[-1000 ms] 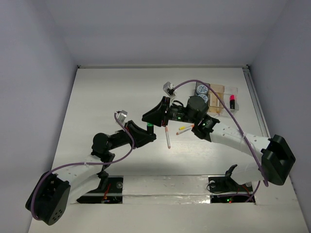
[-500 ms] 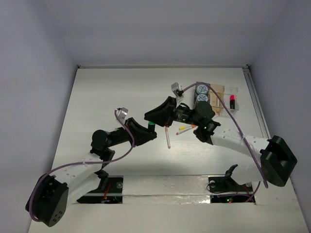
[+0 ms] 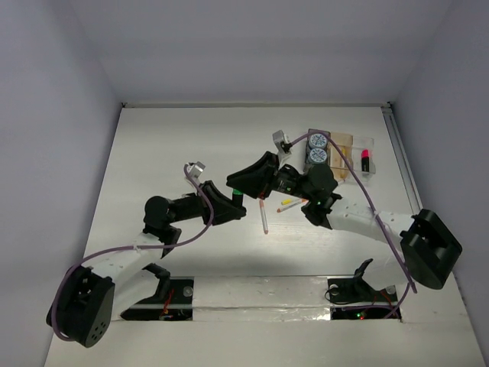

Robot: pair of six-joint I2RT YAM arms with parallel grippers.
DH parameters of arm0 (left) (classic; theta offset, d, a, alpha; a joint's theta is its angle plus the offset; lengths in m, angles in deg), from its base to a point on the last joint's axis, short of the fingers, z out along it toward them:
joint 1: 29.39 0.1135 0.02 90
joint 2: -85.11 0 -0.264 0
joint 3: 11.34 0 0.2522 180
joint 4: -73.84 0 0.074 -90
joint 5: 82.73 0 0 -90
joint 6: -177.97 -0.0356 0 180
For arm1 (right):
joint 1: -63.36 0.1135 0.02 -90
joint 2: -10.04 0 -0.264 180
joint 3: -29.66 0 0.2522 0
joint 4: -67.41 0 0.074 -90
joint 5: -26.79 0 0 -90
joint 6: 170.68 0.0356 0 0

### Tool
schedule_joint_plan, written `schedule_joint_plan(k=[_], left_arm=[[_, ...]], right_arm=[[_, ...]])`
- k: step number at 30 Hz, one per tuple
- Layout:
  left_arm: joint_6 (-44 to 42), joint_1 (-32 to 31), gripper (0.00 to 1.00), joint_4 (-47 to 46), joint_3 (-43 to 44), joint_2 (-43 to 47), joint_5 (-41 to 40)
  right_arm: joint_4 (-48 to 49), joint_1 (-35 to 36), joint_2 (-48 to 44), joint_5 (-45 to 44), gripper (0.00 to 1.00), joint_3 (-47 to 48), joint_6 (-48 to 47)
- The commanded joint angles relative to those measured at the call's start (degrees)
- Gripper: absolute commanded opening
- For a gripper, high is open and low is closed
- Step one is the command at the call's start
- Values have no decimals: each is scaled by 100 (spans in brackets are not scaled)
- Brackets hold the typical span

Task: Sort the stationery into containers
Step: Close the pen cap on the pen.

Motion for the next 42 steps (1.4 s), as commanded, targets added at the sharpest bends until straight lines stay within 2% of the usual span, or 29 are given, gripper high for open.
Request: schedule_joint_plan(k=[1,3,6,9,14,20,25,29,32,35,38,42], left_arm=[[176,415,0,-2445,688,463,-1018],[-148,502,0,-1937,758,622,-1053],[-308,574,0,-1679,890,764,-1114],[-309,626,0,-1669,1057,711,-1149],[-98,626,0,-1889,1242,492,-1185],[-159,687,0,-1837,1365,465,-1185],[-45,960,0,-1863,1418,491,-1123],[-36,1074,0,-1749,1497,491,-1132],[-159,1075,0,-1521,1611,588,-1167],[-264,1075,0,-1257,1725,632,-1176],[-282,1075,0,-1177,1743,623,-1176],[-326,1075,0,-1107,1691,623,-1185]], right_arm=[[-866,616,-185,947,0,-418,-410],[-1166,731,-246,841,0,-654,-454],[-1307,994,-177,666,0,-919,-359],[-886,1293,60,376,0,-1358,-43],[-61,1663,860,182,0,-1438,240],[108,1856,1028,-73,0,-1578,319],[-576,1970,765,-196,0,-1921,99],[-1279,2234,922,-258,0,-2000,-15],[-1184,2287,1054,-249,0,-2158,125],[-1700,2498,1125,-468,0,-2045,-32],[-1562,2560,1203,-592,0,-2176,81],[-2360,2560,678,-1336,0,-2316,-103]])
